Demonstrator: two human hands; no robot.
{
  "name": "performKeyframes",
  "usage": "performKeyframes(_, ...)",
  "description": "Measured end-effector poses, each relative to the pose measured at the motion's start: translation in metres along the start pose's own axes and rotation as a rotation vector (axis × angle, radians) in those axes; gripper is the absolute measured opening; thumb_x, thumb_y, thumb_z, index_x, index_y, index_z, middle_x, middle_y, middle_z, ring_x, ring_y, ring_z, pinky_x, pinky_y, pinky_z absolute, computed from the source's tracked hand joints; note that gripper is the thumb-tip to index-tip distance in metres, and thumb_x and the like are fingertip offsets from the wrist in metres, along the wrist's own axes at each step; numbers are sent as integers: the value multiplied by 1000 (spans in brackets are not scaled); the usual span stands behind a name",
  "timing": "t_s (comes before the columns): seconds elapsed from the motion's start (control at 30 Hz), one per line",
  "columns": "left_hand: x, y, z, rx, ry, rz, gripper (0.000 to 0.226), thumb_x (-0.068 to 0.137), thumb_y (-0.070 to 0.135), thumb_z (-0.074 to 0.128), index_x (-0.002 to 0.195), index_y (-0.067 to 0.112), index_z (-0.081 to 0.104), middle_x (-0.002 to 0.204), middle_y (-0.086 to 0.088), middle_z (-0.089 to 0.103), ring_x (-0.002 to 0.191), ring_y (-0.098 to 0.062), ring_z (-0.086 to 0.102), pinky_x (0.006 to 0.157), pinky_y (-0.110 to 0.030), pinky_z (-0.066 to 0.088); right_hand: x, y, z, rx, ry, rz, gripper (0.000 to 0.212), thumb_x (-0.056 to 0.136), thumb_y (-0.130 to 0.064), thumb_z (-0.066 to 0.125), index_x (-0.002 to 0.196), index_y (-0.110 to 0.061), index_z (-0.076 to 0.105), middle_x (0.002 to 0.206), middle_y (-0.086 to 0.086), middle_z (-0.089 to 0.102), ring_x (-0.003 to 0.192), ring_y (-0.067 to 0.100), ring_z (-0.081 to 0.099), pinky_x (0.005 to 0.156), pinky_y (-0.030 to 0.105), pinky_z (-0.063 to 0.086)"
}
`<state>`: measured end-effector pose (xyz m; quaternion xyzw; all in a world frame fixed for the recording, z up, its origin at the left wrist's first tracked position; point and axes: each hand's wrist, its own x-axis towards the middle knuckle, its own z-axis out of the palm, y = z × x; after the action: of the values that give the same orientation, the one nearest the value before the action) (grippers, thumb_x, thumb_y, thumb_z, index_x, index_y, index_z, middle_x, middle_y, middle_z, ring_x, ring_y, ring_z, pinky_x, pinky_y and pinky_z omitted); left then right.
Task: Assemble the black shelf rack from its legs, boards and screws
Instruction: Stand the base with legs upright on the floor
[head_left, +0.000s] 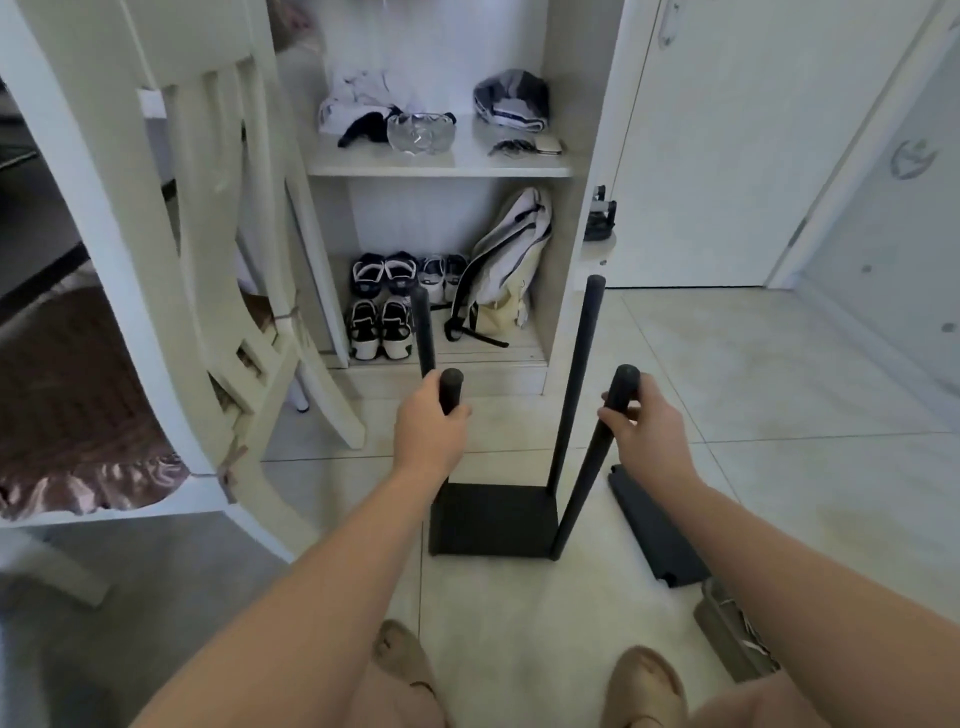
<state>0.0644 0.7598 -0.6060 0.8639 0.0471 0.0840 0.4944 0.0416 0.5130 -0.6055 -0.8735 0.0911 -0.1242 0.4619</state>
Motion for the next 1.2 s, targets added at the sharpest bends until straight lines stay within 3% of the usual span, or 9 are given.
performKeyframes(0.3, 22, -28, 20, -51, 22, 21, 16, 95, 31, 65, 110, 29, 60, 97, 16, 65, 89, 2, 60, 68, -12, 41, 25, 34, 24, 79, 108, 56, 35, 101, -20, 60, 134, -27, 49, 114, -11, 62, 100, 6, 62, 74, 18, 47)
performKeyframes(0.4, 19, -54, 30, -41, -26, -63, 20, 97, 26, 62, 116, 26, 58, 105, 12, 65, 93, 0, 59, 67, -11, 38, 22, 54, 38, 114, 91, 164, 32, 103, -20, 56, 134, -24, 50, 115, -9, 61, 104, 14, 65, 80, 29, 55)
performKeyframes(0.5, 22, -71, 40, -18, -40, -120, 19, 98, 26, 61, 115, 27, 57, 103, 12, 64, 91, -2, 59, 66, -13, 39, 22, 69, 57, 128, 95, 209, 31, 104, -20, 55, 134, -19, 50, 108, -12, 60, 104, 16, 62, 70, 20, 49)
performKeyframes(0.63, 36, -71, 48, 11, -6, -137, 14, 98, 29, 60, 110, 34, 52, 95, 17, 60, 82, 1, 57, 60, -16, 38, 28, 79, 68, 203, 104, 218, 30, 103, -18, 55, 133, -21, 51, 106, -15, 62, 106, 17, 65, 87, 38, 58)
performKeyframes(0.83, 34, -68, 51, 35, 57, -105, 12, 100, 29, 58, 111, 29, 53, 93, 17, 59, 82, 2, 55, 62, -15, 38, 45, 88, 52, 221, 48, 210, 22, 103, -17, 55, 121, -29, 54, 117, -3, 67, 103, 19, 68, 87, 45, 60)
performKeyframes(0.97, 31, -65, 51, 69, 92, -118, 12, 100, 31, 58, 111, 28, 54, 90, 20, 57, 79, 3, 54, 61, -15, 37, 51, 91, 40, 203, 9, 205, 19, 103, -20, 55, 120, -29, 55, 117, -1, 67, 105, 19, 66, 91, 43, 58)
performKeyframes(1.07, 26, -62, 52, 73, 63, -125, 14, 100, 32, 58, 112, 27, 54, 91, 17, 59, 79, 2, 56, 59, -15, 37, 50, 96, 35, 168, -49, 190, 18, 102, -25, 56, 118, -32, 56, 110, -11, 66, 100, 10, 65, 91, 37, 54)
performKeyframes(1.2, 22, -63, 50, 64, 31, -161, 25, 100, 34, 57, 122, 23, 55, 93, 16, 59, 81, 1, 56, 60, -16, 37, 46, 97, 32, 177, -89, 222, 23, 103, -26, 56, 125, -30, 57, 110, -14, 64, 101, 10, 64, 100, 44, 53)
